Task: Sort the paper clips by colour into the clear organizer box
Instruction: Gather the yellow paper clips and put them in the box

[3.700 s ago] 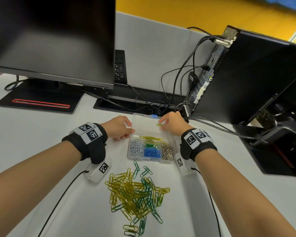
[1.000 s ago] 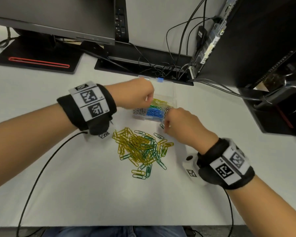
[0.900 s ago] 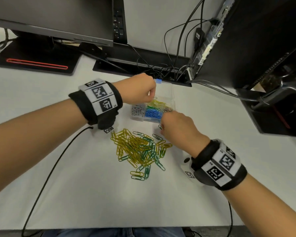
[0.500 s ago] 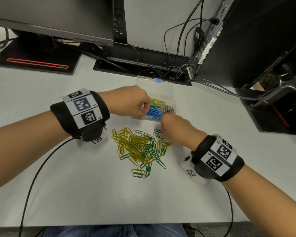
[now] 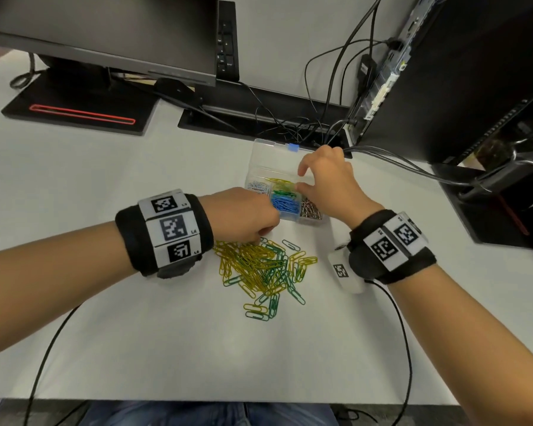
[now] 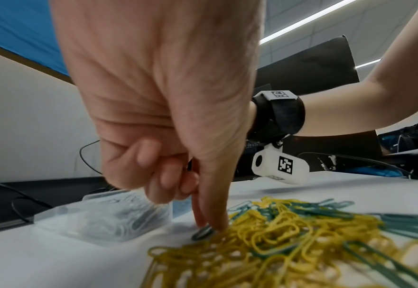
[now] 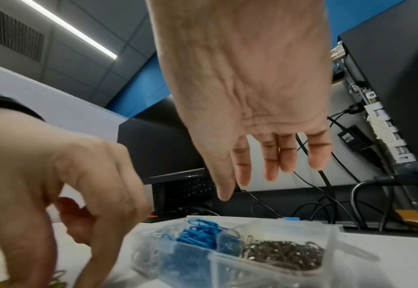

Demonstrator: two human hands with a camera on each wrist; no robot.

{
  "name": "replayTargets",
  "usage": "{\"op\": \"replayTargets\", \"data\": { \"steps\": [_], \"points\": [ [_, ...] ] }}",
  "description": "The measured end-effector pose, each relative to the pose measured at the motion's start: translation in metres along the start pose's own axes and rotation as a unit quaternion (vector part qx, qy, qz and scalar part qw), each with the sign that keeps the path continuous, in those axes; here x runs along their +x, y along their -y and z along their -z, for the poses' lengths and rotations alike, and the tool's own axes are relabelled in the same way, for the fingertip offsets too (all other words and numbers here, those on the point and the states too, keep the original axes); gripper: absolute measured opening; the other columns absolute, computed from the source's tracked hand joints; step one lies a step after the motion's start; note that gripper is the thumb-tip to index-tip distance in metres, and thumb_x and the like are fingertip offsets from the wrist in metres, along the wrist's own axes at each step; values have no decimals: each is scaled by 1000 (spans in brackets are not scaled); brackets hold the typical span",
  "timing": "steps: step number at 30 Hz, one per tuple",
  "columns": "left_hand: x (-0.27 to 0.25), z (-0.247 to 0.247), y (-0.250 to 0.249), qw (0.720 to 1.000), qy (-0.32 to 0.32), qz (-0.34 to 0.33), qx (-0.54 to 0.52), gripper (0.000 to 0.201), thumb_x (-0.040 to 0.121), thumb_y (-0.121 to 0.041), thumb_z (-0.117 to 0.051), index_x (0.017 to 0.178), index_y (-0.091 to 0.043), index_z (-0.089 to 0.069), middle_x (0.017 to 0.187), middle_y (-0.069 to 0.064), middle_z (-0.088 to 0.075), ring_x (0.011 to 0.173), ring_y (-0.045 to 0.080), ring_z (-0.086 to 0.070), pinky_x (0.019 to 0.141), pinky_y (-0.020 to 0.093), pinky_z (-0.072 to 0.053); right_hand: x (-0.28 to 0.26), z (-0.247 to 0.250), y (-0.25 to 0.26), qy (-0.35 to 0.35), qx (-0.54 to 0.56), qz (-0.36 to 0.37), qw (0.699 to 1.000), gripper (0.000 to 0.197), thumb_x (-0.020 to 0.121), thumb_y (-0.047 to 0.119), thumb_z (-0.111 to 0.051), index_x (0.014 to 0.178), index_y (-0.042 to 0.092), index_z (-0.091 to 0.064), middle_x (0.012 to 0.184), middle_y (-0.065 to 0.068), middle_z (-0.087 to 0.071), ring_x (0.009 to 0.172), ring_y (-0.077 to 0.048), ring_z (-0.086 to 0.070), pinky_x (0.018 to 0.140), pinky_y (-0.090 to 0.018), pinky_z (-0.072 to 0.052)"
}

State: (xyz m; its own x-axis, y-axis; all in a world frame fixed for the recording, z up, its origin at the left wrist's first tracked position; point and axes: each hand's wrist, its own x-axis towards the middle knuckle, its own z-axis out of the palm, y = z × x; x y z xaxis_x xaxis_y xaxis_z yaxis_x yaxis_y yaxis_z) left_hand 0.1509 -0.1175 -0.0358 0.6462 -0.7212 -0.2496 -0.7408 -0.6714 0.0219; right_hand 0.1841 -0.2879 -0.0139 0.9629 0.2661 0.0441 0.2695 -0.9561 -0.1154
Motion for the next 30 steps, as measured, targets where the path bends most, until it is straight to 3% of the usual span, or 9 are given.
{"op": "replayTargets", "data": {
  "steps": [3,6,9,12,15,18,23,27,30],
  "points": [
    [1,-4,-1,999,7,15,-31,6,90,-18,-56,93,-20,-61,88,-3,-55,81,16,-54,64,26,-40,-17,4,2,-22,58,19,998,13,85,23,-67,97,17,-66,107,-3,-57,108,-22,-43,86,-35,-41],
    [3,-4,-1,995,29,27,-87,13,91,-13,-53,82,-21,-59,79,-7,-56,74,12,-53,63,23,-40,-44,0,9,55,101,50,992,6,80,12,-66,82,17,-68,84,-2,-63,90,-23,-54,77,-35,-48],
    [1,-2,-1,990,43,22,-134,22,89,-9,-50,71,-21,-57,71,-9,-58,65,9,-54,62,20,-41,-59,-12,17,128,49,47,989,7,79,17,-69,86,17,-66,85,-2,-61,80,-22,-57,67,-30,-46],
    [-1,8,2,986,12,29,-164,18,85,-8,-54,73,-16,-63,74,-8,-65,63,4,-54,62,19,-42,-58,-21,18,151,-4,50,987,17,84,21,-67,97,12,-60,92,-5,-57,84,-25,-55,69,-33,-47],
    [4,24,13,985,-100,61,-130,11,86,-17,-57,76,-21,-60,71,-11,-51,70,11,-49,63,26,-39,-52,-24,19,198,-19,64,978,12,87,16,-62,89,12,-52,90,-6,-53,83,-24,-52,71,-35,-46],
    [18,35,25,971,-191,89,-113,6,86,-23,-62,80,-24,-62,89,-8,-43,87,12,-42,71,29,-39,-48,-22,18,240,-21,70,968,15,90,16,-60,81,13,-48,82,-5,-52,78,-22,-51,69,-32,-45],
    [42,34,35,973,-163,123,-112,8,84,-29,-68,85,-21,-68,104,-2,-43,107,21,-41,87,38,-37,-47,-18,18,276,-14,61,959,36,92,11,-53,60,14,-37,62,0,-39,58,-18,-41,49,-25,-31],
    [41,25,38,971,-156,142,-111,26,80,-40,-70,100,-25,-63,119,1,-45,117,23,-36,96,42,-33,-46,-11,13,276,30,49,959,20,92,11,-53,74,2,-57,73,-14,-55,70,-26,-53,60,-32,-42],
    [25,25,41,968,-176,141,-111,29,80,-41,-70,104,-26,-62,122,-1,-44,120,21,-33,99,43,-29,-31,4,11,186,86,36,978,10,90,12,-54,82,7,-59,90,-13,-62,85,-29,-59,72,-37,-47]
  ]
}}
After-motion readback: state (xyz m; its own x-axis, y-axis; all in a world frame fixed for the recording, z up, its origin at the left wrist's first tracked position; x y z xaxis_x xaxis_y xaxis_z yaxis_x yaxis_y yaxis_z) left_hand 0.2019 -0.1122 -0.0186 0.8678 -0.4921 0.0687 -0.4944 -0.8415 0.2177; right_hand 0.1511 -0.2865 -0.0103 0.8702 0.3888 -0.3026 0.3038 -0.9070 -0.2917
